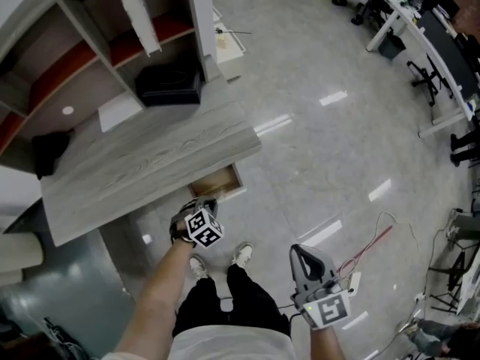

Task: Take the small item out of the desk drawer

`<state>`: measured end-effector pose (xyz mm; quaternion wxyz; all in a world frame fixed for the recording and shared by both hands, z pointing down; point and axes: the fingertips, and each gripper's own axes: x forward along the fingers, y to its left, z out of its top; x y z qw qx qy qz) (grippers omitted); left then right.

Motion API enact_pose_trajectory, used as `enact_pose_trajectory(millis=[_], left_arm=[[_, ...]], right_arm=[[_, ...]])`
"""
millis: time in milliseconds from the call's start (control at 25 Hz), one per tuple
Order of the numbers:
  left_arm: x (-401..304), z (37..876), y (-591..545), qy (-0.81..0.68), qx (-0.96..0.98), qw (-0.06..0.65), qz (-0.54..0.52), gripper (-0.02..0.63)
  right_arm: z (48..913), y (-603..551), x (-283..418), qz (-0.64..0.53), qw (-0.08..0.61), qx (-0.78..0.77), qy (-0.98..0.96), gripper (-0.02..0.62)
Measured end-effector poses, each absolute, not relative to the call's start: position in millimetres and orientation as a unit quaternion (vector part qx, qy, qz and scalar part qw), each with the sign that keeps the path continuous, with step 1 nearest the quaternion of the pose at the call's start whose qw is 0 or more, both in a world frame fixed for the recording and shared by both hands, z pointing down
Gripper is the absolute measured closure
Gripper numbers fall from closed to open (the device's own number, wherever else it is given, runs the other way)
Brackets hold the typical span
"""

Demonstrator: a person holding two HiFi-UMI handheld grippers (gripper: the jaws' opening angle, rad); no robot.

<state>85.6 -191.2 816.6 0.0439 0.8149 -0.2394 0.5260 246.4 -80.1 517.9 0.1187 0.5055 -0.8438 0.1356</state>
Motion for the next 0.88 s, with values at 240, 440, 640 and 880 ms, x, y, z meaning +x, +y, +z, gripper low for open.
enact_pose_trajectory(millis=[240, 440, 640, 880], left_arm=[[65, 771, -180, -0.267, 0.833, 0.047, 0.482, 0.586], [40, 709, -180, -0.312, 0.849, 0.051, 0.424, 0.586], [7, 636, -186, -0.363, 0.857, 0.047, 0.362, 0.586], [-37, 541, -184, -0.410, 0.864, 0.029, 0.289, 0.588]], right_arm=[[497, -78, 211, 0.120, 0.111, 0.499, -0.851, 0.574], [469, -79, 182, 0.088, 0.101, 0.480, -0.867, 0.574], [434, -84, 161, 0.056, 0.090, 0.470, -0.877, 0.574], [401, -90, 139, 0.026, 0.076, 0.460, -0.885, 0.574]])
